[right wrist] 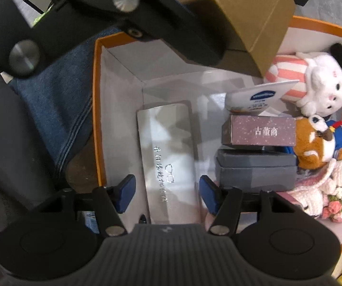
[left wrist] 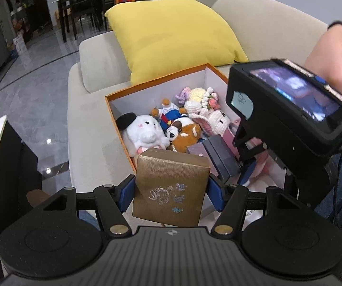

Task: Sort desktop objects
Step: 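Lower the white box with the right tool while the left tool lowers the gold box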

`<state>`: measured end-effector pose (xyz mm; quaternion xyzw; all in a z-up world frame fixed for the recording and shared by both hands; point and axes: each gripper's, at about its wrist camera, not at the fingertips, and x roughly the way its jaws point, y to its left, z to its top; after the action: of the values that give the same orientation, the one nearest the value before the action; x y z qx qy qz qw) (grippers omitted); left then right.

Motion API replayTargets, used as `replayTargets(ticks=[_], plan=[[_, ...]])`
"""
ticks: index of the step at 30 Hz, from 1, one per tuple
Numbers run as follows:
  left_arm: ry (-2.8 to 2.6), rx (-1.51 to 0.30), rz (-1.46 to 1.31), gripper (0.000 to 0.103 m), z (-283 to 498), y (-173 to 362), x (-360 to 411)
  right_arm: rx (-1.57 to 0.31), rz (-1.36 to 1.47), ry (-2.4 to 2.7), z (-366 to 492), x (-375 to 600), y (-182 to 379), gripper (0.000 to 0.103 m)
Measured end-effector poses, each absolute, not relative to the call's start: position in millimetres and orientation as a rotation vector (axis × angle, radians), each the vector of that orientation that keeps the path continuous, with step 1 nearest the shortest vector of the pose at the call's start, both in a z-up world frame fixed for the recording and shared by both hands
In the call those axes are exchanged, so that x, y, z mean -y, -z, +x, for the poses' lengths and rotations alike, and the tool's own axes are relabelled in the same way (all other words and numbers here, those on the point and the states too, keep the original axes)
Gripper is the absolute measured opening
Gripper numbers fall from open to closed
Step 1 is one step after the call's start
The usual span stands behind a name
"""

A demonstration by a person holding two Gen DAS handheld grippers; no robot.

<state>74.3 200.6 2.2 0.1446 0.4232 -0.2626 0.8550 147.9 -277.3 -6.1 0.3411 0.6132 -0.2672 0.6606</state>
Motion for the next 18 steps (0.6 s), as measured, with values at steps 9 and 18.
replayTargets(ticks=[9,18], plan=[[0.624,-0.878,0.584,0.073,61.1,3.3,-175.9,-1.287,0.736,0.691,132.9,271.1,-33.3,0.062],[0.698,-0.889,0.849,0.073,51.6,21.2,-147.8,-1.239,0.716,0.78,121.7,251.8,-40.5,0.062]])
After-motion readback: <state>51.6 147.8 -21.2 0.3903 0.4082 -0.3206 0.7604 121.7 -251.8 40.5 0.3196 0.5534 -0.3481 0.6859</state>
